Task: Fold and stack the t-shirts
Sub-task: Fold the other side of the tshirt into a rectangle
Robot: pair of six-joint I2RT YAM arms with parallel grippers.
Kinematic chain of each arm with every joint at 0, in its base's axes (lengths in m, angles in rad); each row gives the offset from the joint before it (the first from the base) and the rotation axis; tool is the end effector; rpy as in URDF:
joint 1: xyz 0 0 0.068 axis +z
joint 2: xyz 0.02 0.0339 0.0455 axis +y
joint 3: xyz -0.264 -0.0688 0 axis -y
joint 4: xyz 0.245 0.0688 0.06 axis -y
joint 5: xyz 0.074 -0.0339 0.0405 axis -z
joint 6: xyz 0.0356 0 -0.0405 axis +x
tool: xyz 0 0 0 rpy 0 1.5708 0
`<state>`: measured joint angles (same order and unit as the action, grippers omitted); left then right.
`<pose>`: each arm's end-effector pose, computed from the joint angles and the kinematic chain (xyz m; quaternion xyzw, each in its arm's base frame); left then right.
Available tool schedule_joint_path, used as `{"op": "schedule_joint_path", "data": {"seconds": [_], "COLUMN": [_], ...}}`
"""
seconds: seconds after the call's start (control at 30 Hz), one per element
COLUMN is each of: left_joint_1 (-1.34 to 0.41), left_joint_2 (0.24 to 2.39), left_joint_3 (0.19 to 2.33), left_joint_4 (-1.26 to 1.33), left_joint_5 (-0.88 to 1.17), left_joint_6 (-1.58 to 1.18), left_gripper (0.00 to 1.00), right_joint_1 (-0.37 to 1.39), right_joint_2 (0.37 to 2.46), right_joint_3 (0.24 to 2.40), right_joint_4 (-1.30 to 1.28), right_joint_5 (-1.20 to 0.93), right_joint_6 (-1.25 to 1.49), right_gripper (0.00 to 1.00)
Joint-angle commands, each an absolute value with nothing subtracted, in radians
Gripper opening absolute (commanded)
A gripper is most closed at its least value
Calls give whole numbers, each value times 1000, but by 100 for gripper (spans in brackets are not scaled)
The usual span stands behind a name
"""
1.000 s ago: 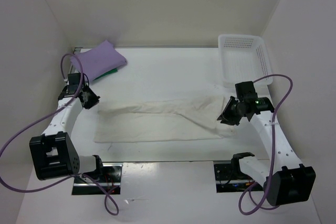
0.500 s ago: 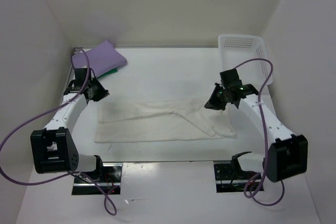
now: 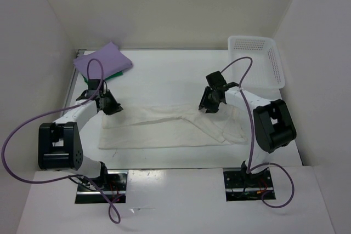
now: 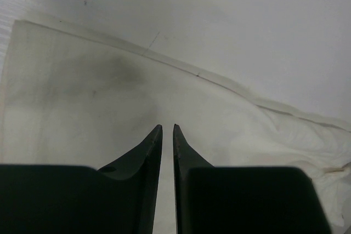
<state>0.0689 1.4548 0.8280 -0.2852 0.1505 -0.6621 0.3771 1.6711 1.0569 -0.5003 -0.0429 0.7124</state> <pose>0.2896 0.0146 0.1943 -0.3145 0.8899 -0.1623 0.2877 0.3058 0.1228 0.1857 0.1577 0.9610 0.1350 0.1826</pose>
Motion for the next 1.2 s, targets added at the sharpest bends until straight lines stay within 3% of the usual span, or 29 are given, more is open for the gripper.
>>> {"op": "schedule_joint_path", "data": {"seconds": [0.0, 0.17, 0.23, 0.47, 0.63, 1.0, 1.17], "left_joint_1": [63, 63, 63, 63, 63, 63, 63], "left_joint_2": [1459, 1459, 1459, 1450, 1450, 1440, 1440], "left_joint_3": [825, 816, 816, 807, 807, 807, 807], "left_joint_4": [-230, -221, -221, -212, -212, -202, -202], "left_joint_5": [173, 173, 173, 173, 173, 173, 173], "left_joint_6": [-672, -672, -672, -672, -672, -672, -672], "left_gripper": [20, 20, 20, 20, 20, 20, 20], "right_joint_1": [376, 397, 407, 439, 439, 477, 511], "right_joint_2": [1696, 1735, 1735, 1651, 1651, 1623, 1594], "right_joint_3": [1101, 1138, 1147, 1085, 1072, 1052, 1020], "right_joint_4": [-417, -417, -433, -463, -474, -523, -543], "right_joint_5": [12, -17, -17, -17, -17, -61, -86], "right_joint_6": [699, 699, 699, 732, 732, 732, 732], "right_gripper": [47, 46, 37, 37, 43, 9, 3]}}
